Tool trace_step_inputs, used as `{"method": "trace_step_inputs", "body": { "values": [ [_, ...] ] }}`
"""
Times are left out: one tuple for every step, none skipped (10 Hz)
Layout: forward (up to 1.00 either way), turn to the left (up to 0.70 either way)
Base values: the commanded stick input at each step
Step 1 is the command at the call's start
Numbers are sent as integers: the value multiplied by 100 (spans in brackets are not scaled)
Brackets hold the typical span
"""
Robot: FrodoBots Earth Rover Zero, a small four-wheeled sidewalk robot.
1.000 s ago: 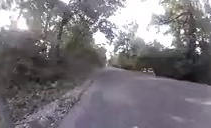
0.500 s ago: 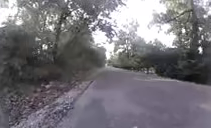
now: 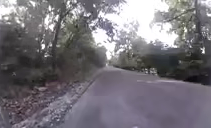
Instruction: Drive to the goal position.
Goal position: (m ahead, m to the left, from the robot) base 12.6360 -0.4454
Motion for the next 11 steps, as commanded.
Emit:
{"method": "trace_step_inputs", "body": {
  "values": [
    [70, -3],
    [70, 0],
    [70, 0],
    [70, 0],
    [70, 0],
    [70, 0],
    [70, 0],
    [70, 0],
    [70, 0],
    [70, 0],
    [70, 0]
  ]
}}
